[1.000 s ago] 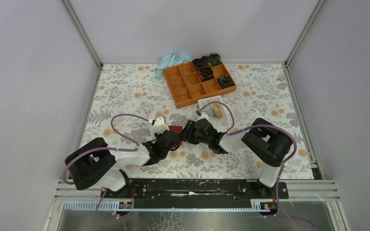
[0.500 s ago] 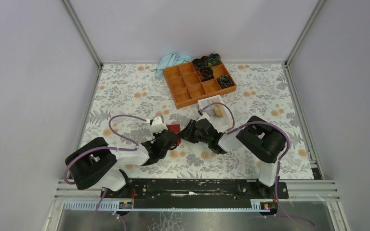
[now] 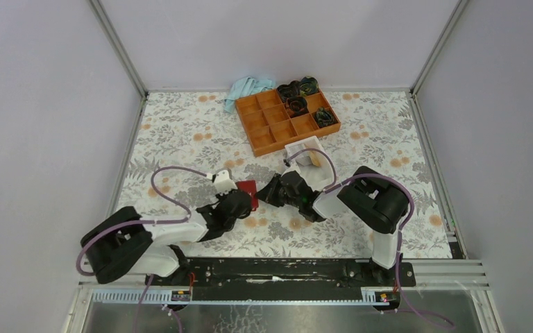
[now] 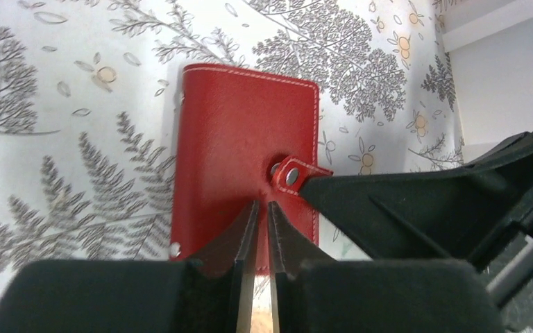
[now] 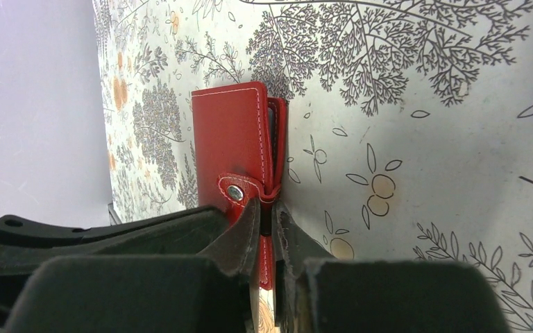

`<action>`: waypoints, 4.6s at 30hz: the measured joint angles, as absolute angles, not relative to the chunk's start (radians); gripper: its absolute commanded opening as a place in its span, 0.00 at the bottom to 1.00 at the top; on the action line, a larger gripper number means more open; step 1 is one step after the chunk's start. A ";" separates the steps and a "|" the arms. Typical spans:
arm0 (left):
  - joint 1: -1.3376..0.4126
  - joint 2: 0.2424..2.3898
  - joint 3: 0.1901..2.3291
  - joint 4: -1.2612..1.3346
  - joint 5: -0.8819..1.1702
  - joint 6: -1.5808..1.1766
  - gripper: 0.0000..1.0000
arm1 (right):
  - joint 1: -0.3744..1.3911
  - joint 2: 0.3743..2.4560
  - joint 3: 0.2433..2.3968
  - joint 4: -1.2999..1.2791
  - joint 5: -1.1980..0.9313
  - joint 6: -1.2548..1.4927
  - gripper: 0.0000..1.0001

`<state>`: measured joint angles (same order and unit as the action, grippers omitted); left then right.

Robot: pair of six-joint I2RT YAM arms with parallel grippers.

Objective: Put the credit cards into the card holder
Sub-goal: Close the card holder at the center of the board, then pick up the card holder from the center of the board.

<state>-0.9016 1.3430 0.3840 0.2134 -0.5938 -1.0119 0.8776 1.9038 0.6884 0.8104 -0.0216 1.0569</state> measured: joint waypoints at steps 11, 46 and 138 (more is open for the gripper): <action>-0.894 1.147 0.302 0.033 -0.639 -1.063 0.82 | 0.878 1.903 0.689 0.806 -0.022 1.055 0.04; -0.794 1.272 0.010 0.842 -0.407 -1.073 0.62 | 0.867 1.878 0.665 0.789 -0.097 1.055 0.03; -0.776 1.700 0.004 1.409 -0.284 -1.275 0.00 | 0.795 1.882 0.584 0.944 -0.167 1.119 0.44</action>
